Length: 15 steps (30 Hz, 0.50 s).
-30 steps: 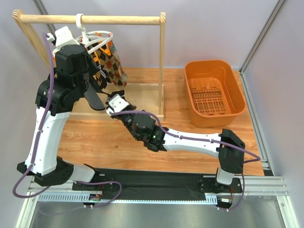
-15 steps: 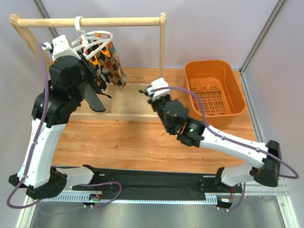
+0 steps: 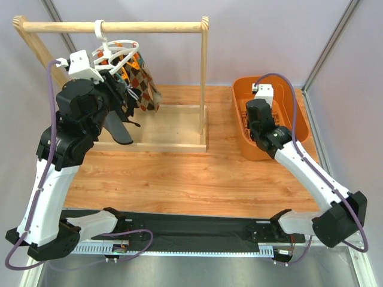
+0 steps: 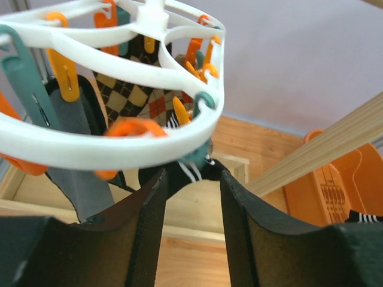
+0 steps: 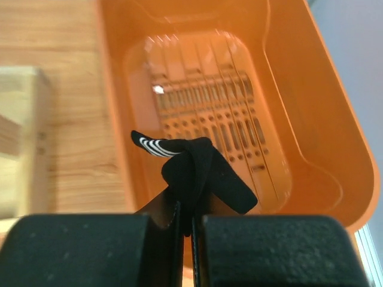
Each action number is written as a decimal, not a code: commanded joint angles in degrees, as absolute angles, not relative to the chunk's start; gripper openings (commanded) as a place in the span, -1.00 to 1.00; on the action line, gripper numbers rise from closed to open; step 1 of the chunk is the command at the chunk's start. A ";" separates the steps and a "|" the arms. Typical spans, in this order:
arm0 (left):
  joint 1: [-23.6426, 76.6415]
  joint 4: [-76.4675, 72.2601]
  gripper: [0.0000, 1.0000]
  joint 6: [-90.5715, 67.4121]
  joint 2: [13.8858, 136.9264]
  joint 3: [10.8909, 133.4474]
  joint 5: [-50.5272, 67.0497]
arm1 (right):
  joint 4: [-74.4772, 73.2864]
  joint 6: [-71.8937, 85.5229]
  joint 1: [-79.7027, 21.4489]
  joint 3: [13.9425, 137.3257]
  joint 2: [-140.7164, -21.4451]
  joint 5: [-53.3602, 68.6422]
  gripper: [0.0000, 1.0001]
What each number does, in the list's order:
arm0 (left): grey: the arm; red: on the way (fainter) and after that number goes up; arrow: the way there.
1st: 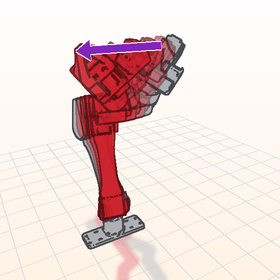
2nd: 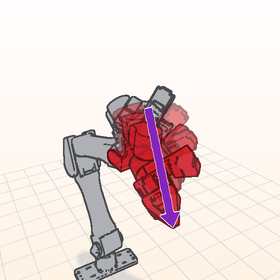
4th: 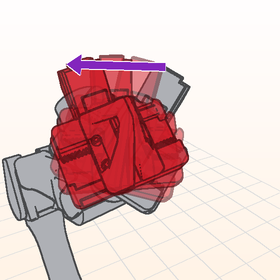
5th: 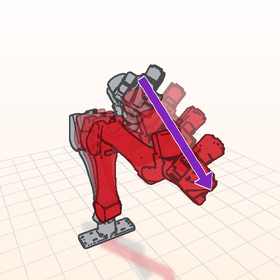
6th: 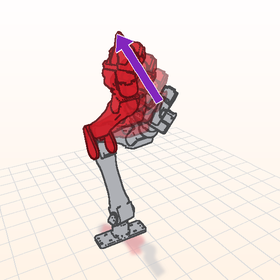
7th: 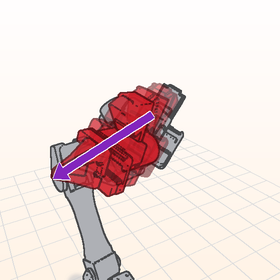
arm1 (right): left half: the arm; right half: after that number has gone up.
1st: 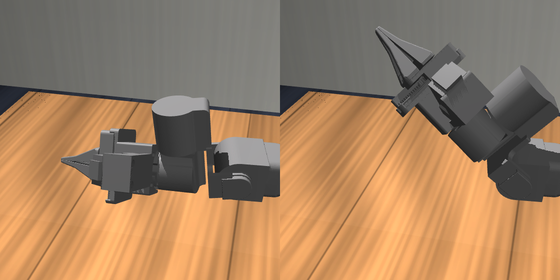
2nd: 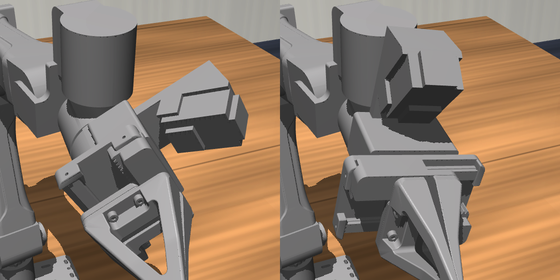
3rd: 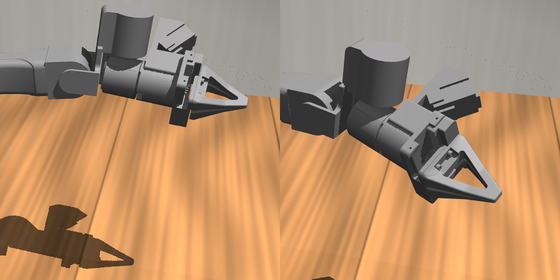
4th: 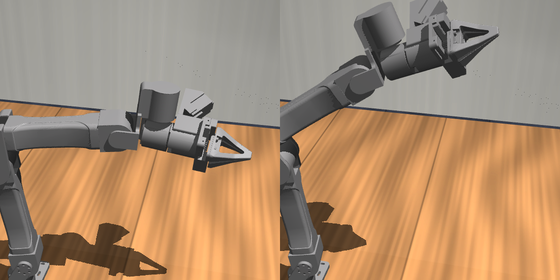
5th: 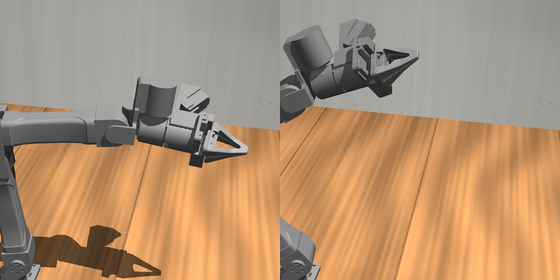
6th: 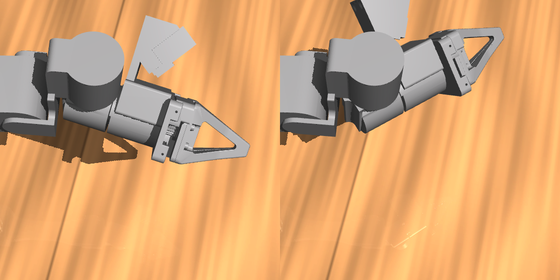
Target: Remove the socks clipped to the hanger
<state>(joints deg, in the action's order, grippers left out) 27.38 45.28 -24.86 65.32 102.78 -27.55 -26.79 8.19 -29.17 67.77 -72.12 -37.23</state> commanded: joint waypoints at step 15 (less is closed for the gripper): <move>27.60 56.15 0.62 -22.23 63.11 104.24 -22.13 | -32.74 15.13 -32.22 73.75 -70.07 -27.52 0.27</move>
